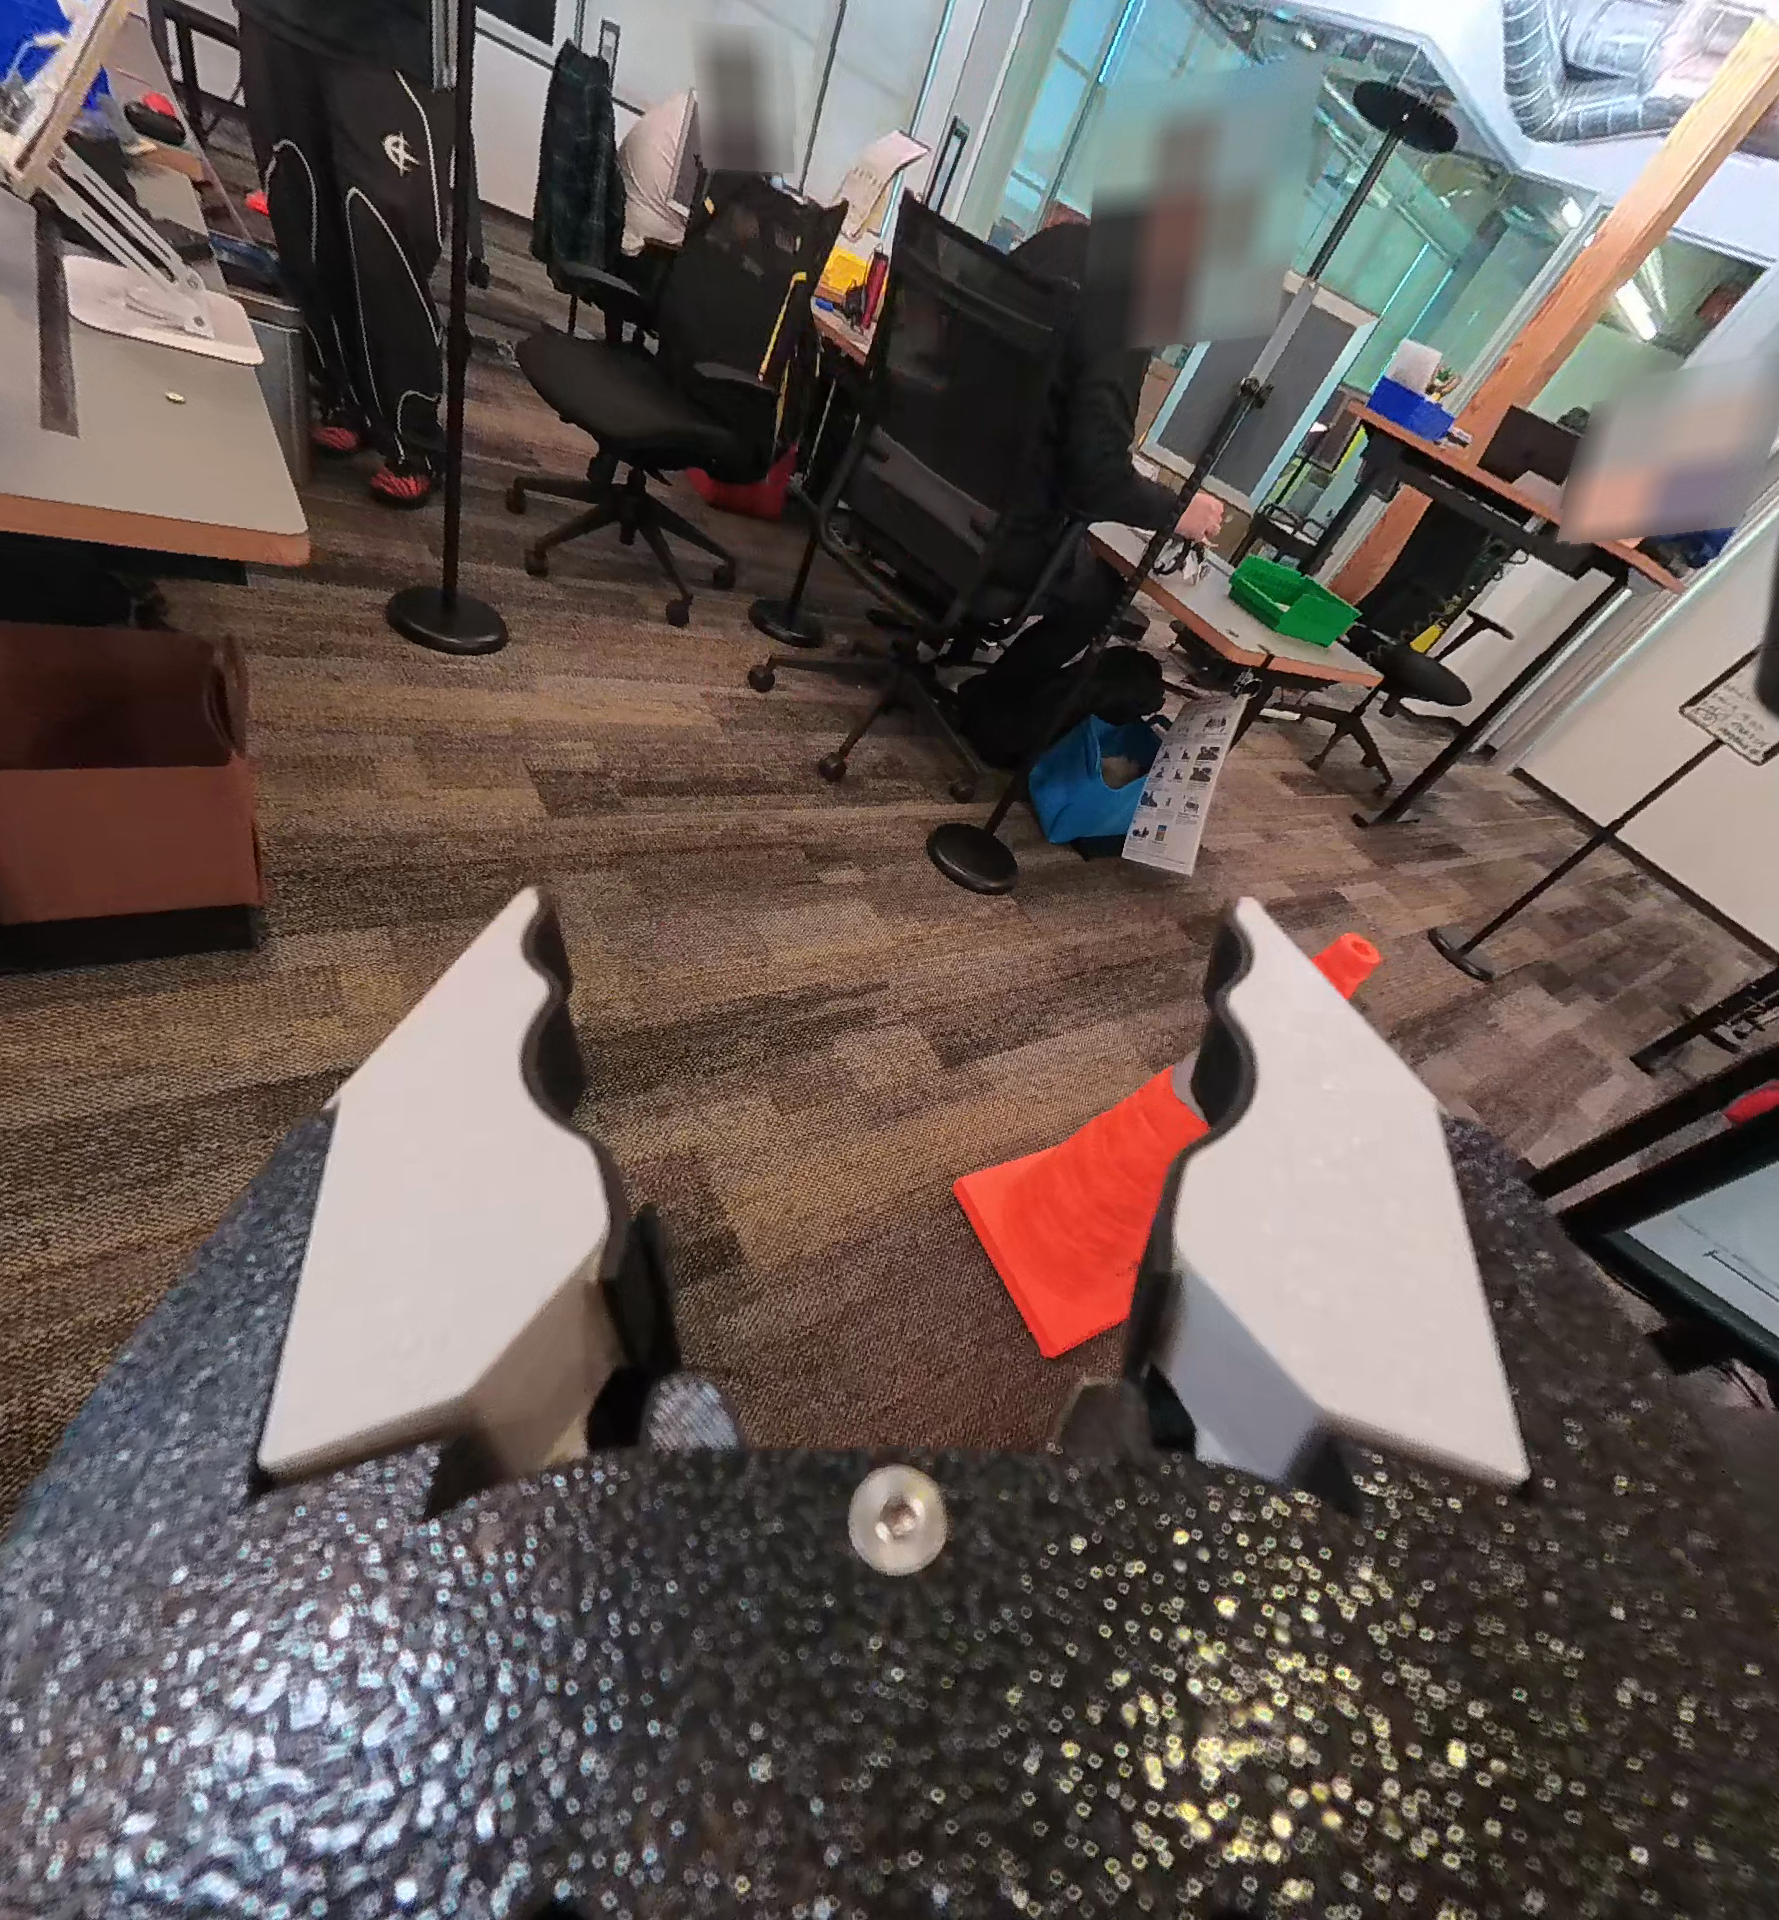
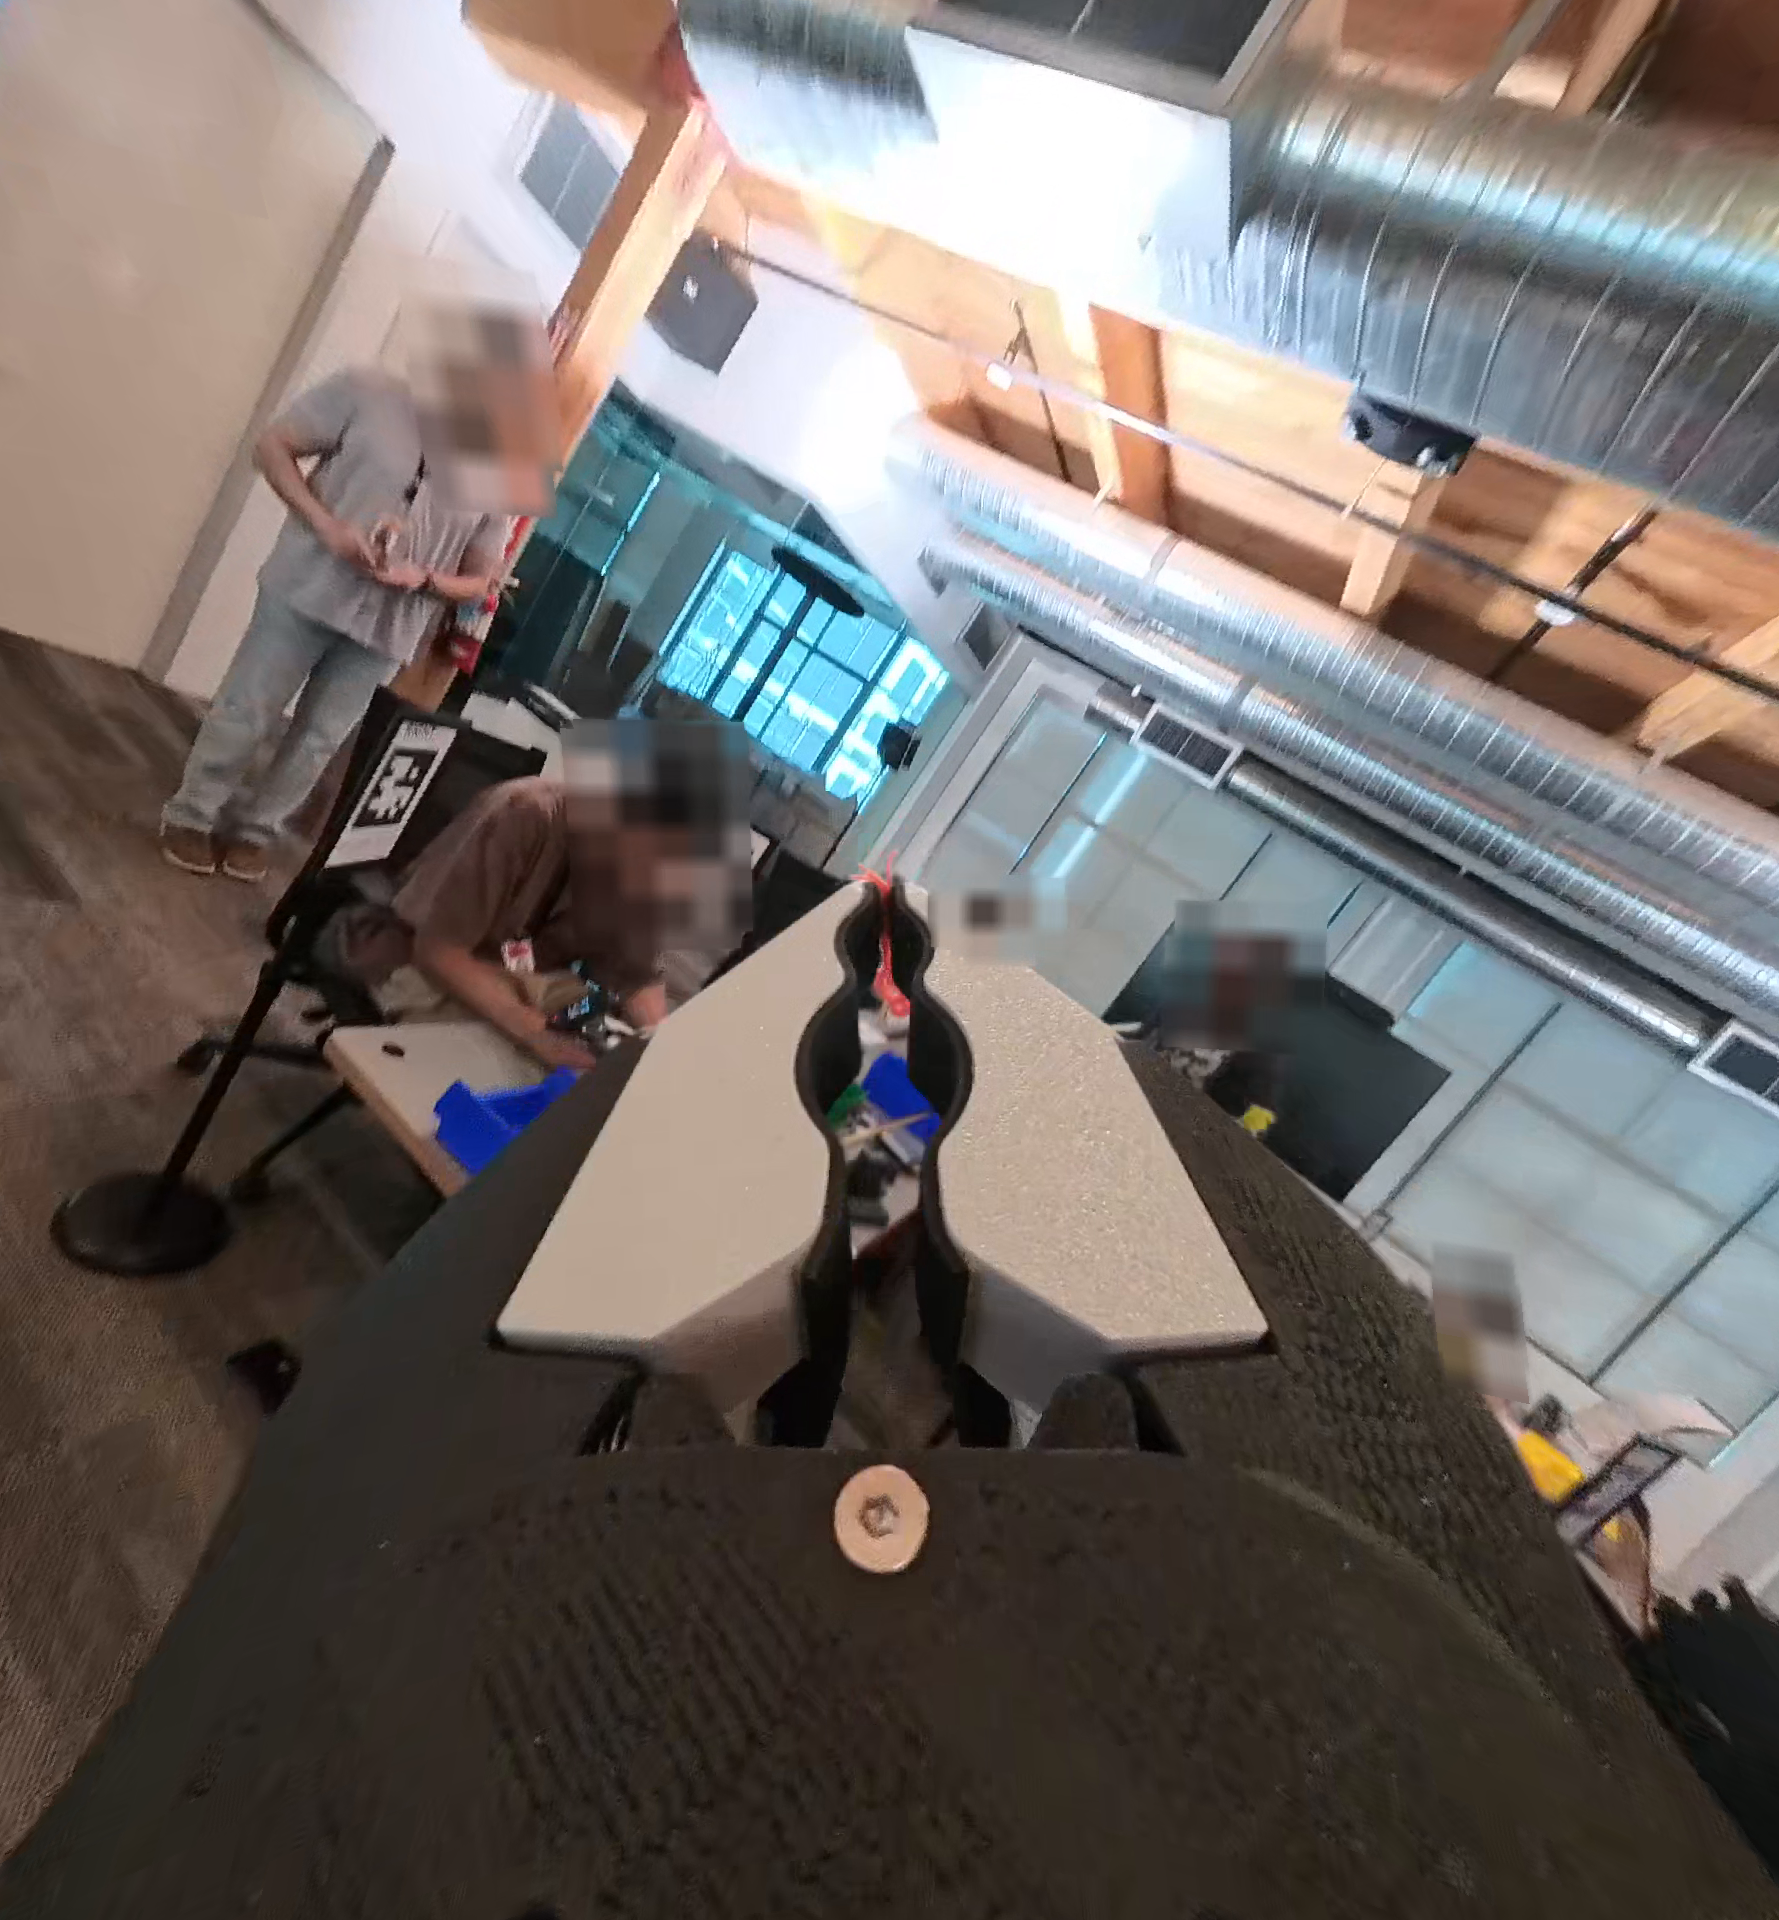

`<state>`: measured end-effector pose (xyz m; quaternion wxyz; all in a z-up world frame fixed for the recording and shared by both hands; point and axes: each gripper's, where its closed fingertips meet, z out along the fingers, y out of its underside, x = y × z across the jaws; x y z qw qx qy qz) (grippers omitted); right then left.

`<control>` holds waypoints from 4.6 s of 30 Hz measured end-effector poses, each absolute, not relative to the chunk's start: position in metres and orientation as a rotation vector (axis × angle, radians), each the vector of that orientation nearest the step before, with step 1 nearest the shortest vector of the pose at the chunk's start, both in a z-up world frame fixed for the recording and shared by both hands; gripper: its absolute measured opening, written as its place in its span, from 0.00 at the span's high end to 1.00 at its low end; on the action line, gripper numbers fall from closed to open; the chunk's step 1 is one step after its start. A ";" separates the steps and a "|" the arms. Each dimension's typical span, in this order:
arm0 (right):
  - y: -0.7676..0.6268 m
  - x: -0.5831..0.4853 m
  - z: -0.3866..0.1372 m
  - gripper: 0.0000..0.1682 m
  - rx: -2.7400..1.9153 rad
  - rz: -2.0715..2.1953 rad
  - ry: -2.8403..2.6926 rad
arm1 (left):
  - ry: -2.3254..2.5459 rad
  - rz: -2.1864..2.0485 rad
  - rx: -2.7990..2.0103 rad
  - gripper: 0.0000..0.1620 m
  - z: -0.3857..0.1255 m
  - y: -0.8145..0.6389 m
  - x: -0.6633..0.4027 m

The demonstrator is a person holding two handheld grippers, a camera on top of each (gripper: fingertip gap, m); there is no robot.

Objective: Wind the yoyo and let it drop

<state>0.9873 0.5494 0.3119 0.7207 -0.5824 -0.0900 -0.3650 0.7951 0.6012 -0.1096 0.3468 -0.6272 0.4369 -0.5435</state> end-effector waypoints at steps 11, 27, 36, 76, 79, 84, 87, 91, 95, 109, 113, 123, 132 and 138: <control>0.572 1.021 0.204 1.00 -1.477 -0.755 -0.111 | 1.157 -1.434 -1.636 0.26 -0.113 0.592 0.799; 0.605 1.010 -0.129 1.00 -2.085 -0.428 -0.040 | 1.162 -1.427 -1.657 0.26 -0.118 0.597 0.800; 0.578 0.997 0.239 1.00 -1.403 -0.591 -0.159 | 1.188 -1.421 -1.687 0.25 -0.128 0.591 0.795; 0.593 0.992 0.145 1.00 -1.480 -0.655 -0.076 | 1.216 -1.347 -1.684 0.23 -0.128 0.593 0.798; 0.550 0.970 0.289 1.00 -1.161 -0.793 -0.131 | 1.247 -1.341 -1.687 0.23 -0.132 0.587 0.803; 0.532 0.939 0.379 1.00 -1.049 -0.888 -0.253 | 1.230 -1.377 -1.640 0.20 -0.122 0.578 0.818; 0.540 0.933 0.383 1.00 -1.095 -0.888 -0.298 | 1.163 -1.431 -1.506 0.09 -0.089 0.569 0.841; 0.542 0.924 0.373 1.00 -1.128 -0.875 -0.319 | 1.081 -1.290 -1.276 0.02 -0.008 0.568 0.886; 0.538 0.908 0.371 1.00 -1.129 -0.845 -0.336 | 0.887 -1.284 -0.912 0.02 0.123 0.549 0.888; 0.554 0.867 0.310 1.00 -1.262 -0.796 -0.479 | 0.818 -1.238 -0.767 0.02 0.170 0.535 0.838; 0.554 0.870 0.289 1.00 -1.316 -0.712 -0.490 | 0.831 -1.113 -0.852 0.06 0.116 0.552 0.783; 0.532 0.798 0.295 1.00 -1.322 -0.186 -0.659 | 0.772 -0.872 -1.102 0.09 0.031 0.556 0.687; 0.540 0.782 0.405 1.00 -1.196 -0.114 -0.722 | 0.641 -0.745 -1.194 0.11 0.029 0.561 0.622; 0.585 0.754 0.512 1.00 -1.122 -0.324 -0.723 | 0.580 -0.696 -1.235 0.11 0.025 0.566 0.588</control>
